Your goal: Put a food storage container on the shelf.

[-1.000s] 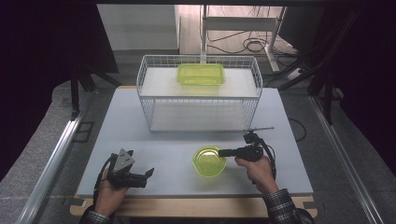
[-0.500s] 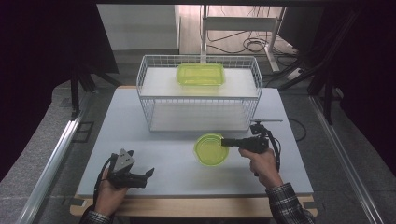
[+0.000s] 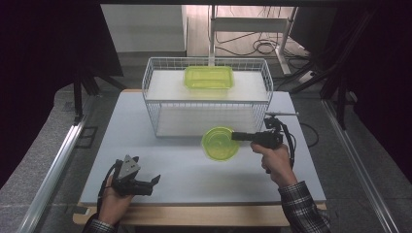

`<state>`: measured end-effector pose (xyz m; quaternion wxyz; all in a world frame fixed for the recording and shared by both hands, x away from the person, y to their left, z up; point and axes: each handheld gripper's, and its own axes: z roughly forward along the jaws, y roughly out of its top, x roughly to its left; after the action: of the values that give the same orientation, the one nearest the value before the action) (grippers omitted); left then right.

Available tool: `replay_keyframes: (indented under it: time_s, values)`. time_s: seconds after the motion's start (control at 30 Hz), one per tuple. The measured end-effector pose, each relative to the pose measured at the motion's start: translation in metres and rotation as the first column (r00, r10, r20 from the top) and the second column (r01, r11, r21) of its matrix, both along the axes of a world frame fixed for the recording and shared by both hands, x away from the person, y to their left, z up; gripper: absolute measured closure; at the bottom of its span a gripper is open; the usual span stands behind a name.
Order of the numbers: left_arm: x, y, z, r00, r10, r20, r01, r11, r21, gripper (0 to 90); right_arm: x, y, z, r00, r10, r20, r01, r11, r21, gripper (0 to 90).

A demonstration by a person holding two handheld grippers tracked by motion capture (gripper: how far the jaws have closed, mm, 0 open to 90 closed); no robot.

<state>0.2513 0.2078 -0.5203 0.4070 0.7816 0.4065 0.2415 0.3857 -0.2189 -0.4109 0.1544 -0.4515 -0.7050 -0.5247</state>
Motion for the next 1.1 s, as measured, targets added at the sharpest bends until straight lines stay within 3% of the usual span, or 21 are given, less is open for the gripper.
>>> replay_keyframes:
  time_s: [1.1]
  values:
    - [0.001, 0.001, 0.0, 1.0, 0.001, 0.003, -0.001, 1.0, 0.001, 0.0, 0.033, 0.014, 0.096, 0.9933, -0.056, 0.101, 0.049, 0.996, 0.076, 81.2]
